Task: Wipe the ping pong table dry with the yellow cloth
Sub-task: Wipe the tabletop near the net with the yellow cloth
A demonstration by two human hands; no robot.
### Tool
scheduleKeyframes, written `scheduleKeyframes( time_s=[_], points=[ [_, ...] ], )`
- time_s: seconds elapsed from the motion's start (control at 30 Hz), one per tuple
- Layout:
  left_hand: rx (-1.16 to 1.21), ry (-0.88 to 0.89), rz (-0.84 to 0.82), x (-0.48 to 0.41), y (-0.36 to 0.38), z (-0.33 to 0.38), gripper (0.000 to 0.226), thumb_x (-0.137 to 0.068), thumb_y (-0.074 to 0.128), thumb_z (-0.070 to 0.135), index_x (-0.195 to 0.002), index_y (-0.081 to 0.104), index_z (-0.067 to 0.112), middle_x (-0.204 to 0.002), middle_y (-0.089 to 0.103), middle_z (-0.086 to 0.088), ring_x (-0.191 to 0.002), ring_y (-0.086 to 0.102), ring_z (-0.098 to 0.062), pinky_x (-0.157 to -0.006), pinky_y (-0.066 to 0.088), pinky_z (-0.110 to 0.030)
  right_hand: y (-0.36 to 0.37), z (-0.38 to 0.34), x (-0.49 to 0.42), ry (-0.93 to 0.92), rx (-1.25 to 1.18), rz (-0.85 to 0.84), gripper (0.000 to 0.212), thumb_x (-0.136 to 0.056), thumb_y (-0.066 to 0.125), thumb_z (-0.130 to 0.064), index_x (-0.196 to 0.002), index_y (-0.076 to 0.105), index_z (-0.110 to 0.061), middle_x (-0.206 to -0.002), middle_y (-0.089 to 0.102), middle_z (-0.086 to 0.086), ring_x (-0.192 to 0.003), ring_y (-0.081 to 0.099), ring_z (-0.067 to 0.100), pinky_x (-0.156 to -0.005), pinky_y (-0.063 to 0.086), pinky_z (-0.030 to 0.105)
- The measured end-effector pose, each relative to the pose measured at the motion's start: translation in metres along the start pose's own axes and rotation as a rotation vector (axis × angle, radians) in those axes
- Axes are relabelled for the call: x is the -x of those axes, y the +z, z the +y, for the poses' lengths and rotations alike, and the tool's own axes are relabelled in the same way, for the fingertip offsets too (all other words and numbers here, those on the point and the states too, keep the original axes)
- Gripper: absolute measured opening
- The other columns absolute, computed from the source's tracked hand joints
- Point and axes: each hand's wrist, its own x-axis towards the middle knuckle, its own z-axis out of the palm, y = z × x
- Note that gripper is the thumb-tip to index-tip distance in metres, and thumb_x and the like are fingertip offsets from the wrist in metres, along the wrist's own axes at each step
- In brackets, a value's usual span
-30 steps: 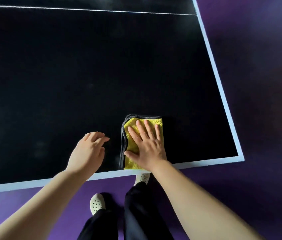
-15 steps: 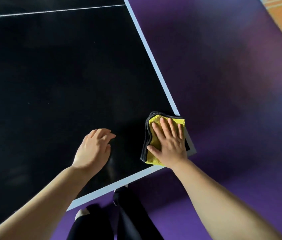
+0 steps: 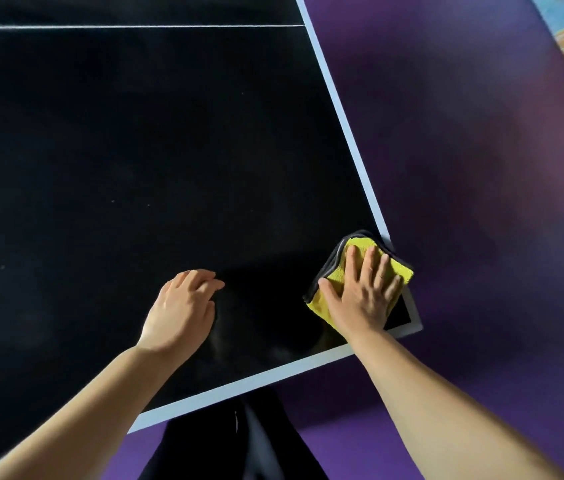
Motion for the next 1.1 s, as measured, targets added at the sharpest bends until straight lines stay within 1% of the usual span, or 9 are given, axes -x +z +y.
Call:
scheduleKeyframes(
  time_s=[0.1,0.2,0.37,0.47,0.63,0.7,0.8,0.97,1.1],
  points=[
    [0.001,-0.023,-0.002,0.002,-0.011,-0.011,0.037,-0.080,0.063,0.004,-0.115,0.068,0.016,-0.121,0.060,0.000,-0.117,0.052,-0.023,-0.101,0.039,-0.038,0.003,-0.037,0.010,-0.085,0.020,-0.031,0.089,-0.073,-0.007,-0.077,-0.146,-0.028,-0.030,-0.160,-0.027,0.009,-0.147,-0.023,0.036,-0.116,-0.012,0.062],
    [-0.009,-0.034,0.003,0.001,-0.021,-0.023,0.037,-0.081,0.062,0.004,-0.116,0.067,0.016,-0.123,0.059,0.000,-0.119,0.051,-0.023,-0.102,0.036,-0.037,0.002,-0.076,0.016,-0.196,0.042,-0.043,0.090,-0.075,-0.008,-0.079,-0.147,-0.029,-0.029,-0.158,-0.031,0.010,-0.145,-0.027,0.038,-0.114,-0.014,0.063],
    [-0.037,-0.044,-0.017,-0.008,-0.030,-0.039,0.038,-0.082,0.062,0.006,-0.118,0.065,0.017,-0.128,0.058,0.000,-0.123,0.049,-0.024,-0.104,0.035,-0.037,-0.002,-0.124,0.019,-0.421,0.093,-0.058,0.088,-0.086,0.008,-0.080,-0.150,-0.026,-0.030,-0.155,-0.033,0.011,-0.141,-0.033,0.040,-0.110,-0.017,0.066],
    [-0.038,-0.031,-0.030,-0.017,-0.031,-0.038,0.037,-0.083,0.062,0.007,-0.119,0.065,0.017,-0.128,0.057,-0.001,-0.124,0.048,-0.024,-0.104,0.035,-0.038,-0.003,-0.133,0.010,-0.520,0.125,-0.056,0.087,-0.085,0.010,-0.081,-0.150,-0.025,-0.034,-0.153,-0.037,0.007,-0.141,-0.036,0.036,-0.111,-0.016,0.064],
    [-0.045,-0.004,-0.045,-0.044,-0.027,-0.020,0.037,-0.085,0.060,0.007,-0.119,0.064,0.017,-0.130,0.056,0.001,-0.124,0.047,-0.022,-0.105,0.033,-0.037,-0.010,-0.110,-0.029,-0.651,0.181,-0.044,0.084,-0.085,0.009,-0.081,-0.149,-0.026,-0.038,-0.156,-0.035,0.001,-0.143,-0.034,0.029,-0.114,-0.015,0.059],
    [-0.046,-0.003,-0.037,-0.056,-0.024,-0.010,0.037,-0.084,0.060,0.006,-0.119,0.065,0.016,-0.129,0.057,0.000,-0.123,0.047,-0.023,-0.104,0.034,-0.037,-0.016,-0.094,-0.050,-0.627,0.173,-0.025,0.083,-0.086,0.011,-0.080,-0.147,-0.028,-0.039,-0.155,-0.035,-0.001,-0.143,-0.033,0.027,-0.115,-0.016,0.058],
    [-0.046,-0.015,-0.017,-0.076,-0.016,0.008,0.037,-0.082,0.061,0.006,-0.118,0.065,0.016,-0.128,0.057,0.000,-0.122,0.048,-0.024,-0.103,0.035,-0.038,-0.026,-0.065,-0.083,-0.571,0.162,-0.002,0.081,-0.084,0.008,-0.079,-0.146,-0.027,-0.040,-0.158,-0.031,-0.001,-0.146,-0.029,0.027,-0.116,-0.015,0.057],
    [-0.017,-0.104,0.017,-0.108,0.004,0.052,0.039,-0.081,0.062,0.004,-0.117,0.066,0.016,-0.127,0.058,0.000,-0.121,0.049,-0.024,-0.104,0.034,-0.037,-0.050,-0.023,-0.151,-0.571,0.131,-0.006,0.079,-0.089,0.019,-0.076,-0.147,-0.022,-0.042,-0.160,-0.027,-0.003,-0.147,-0.028,0.025,-0.117,-0.018,0.054],
    [0.006,-0.201,0.053,-0.128,0.018,0.091,0.039,-0.081,0.063,0.006,-0.118,0.065,0.018,-0.129,0.056,0.002,-0.122,0.047,-0.021,-0.105,0.034,-0.037,-0.070,-0.005,-0.210,-0.628,0.150,0.016,0.081,-0.087,0.018,-0.077,-0.151,-0.017,-0.041,-0.162,-0.022,-0.002,-0.148,-0.025,0.026,-0.117,-0.016,0.053]
  ],
)
